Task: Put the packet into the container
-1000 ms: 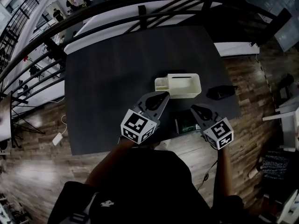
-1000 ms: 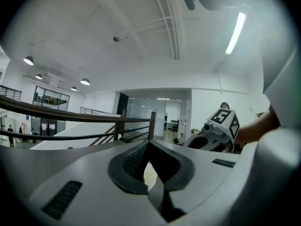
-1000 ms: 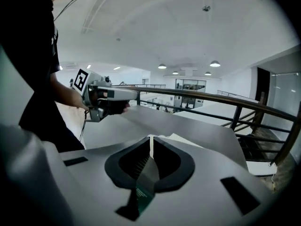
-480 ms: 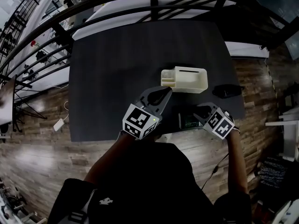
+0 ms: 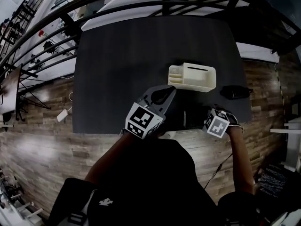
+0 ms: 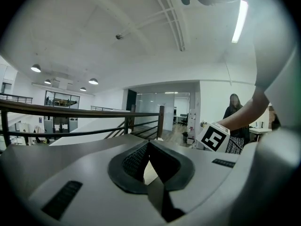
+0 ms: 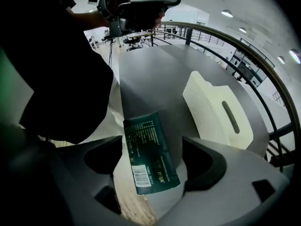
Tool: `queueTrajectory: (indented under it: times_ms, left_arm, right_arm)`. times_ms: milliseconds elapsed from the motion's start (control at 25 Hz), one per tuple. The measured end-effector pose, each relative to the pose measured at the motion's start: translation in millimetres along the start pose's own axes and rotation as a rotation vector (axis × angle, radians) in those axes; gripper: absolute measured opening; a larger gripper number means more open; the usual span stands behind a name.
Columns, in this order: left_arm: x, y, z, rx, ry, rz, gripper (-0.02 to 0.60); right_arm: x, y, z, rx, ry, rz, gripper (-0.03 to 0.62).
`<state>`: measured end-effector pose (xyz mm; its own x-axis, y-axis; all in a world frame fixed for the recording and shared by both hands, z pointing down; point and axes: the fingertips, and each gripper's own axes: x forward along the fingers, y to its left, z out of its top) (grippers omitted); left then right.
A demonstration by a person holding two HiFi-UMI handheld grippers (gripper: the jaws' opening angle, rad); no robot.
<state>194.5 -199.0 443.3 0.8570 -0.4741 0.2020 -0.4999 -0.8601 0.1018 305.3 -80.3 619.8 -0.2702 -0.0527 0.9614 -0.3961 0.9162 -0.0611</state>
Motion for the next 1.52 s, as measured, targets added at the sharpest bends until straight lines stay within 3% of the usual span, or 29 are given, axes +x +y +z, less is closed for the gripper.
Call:
queueTrajectory:
  times_ms: [40,120,480,1240,1520]
  left_arm:
    - [-1,0,-2,-0.005,0.003,0.009,0.005]
    - [-3,0,-4,-0.015,0.003,0.021,0.005]
    - [-9,-1,-8,-0.020,0.011,0.062,0.005]
    - [-15,-2,-5,0.017,0.010,0.087,0.005]
    - [-13,-2,-2,0.020,-0.004,0.084,0.005]
  right_arm:
    - [4,2,-4,-0.019,0.023,0.007,0.403]
    - [11,5,-10,-0.060,0.061,0.019,0.425]
    - [45,12,-30,-0.186,0.167,0.056,0.425]
    - [71,11,-36,-0.255,0.205,0.038,0.423]
    - [68,5,-37,-0.277,0.224,0.026,0.391]
